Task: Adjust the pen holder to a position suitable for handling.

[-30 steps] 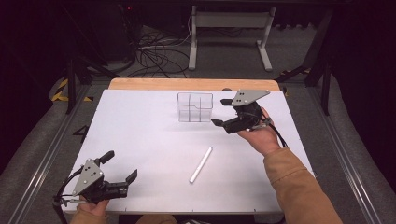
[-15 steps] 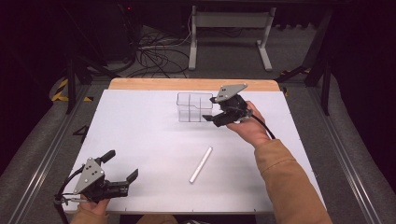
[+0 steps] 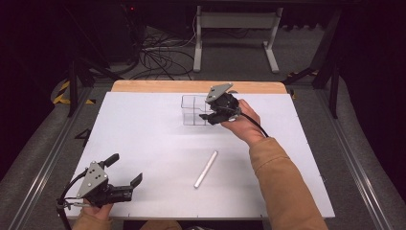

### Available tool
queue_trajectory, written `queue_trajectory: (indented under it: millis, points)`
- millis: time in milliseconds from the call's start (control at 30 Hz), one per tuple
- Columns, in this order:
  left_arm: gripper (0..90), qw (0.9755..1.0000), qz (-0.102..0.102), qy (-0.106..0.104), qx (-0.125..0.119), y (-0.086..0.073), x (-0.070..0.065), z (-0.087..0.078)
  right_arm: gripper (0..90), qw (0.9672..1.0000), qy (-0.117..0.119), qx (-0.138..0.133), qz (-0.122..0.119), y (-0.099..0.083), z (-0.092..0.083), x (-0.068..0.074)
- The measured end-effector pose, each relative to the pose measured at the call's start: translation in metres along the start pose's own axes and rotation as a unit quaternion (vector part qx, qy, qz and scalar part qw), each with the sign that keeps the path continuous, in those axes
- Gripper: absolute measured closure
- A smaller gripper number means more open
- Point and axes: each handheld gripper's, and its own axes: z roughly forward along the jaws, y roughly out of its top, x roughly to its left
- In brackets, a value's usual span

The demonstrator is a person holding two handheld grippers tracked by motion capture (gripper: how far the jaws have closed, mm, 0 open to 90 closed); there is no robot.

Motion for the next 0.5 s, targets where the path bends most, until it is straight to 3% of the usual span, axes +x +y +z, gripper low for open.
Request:
queue_trajectory:
  millis: [33, 200, 300, 367, 500]
  points:
    - [1.3, 1.0000, 0.001, -0.001, 0.000, 0.000, 0.000, 0.000, 43.2, 0.9998, 0.003, 0.012, -0.014, 0.002, 0.006, 0.000]
    - [1.4, 1.0000, 0.000, -0.001, -0.002, 0.000, 0.000, -0.001, 45.1, 0.9994, 0.007, 0.024, -0.022, 0.007, 0.016, 0.001]
    - [1.4, 1.0000, 0.000, -0.001, 0.001, 0.000, 0.000, 0.000, 45.5, 0.9998, 0.006, 0.018, -0.008, 0.009, 0.021, 0.002]
    - [1.4, 1.0000, -0.001, -0.001, 0.001, 0.000, 0.000, 0.000, 46.8, 0.9997, 0.006, 0.019, -0.013, 0.010, 0.026, 0.000]
    - [1.4, 1.0000, -0.001, -0.002, 0.000, 0.000, 0.000, 0.000, 48.9, 0.9992, 0.010, 0.038, -0.013, 0.008, 0.039, -0.002]
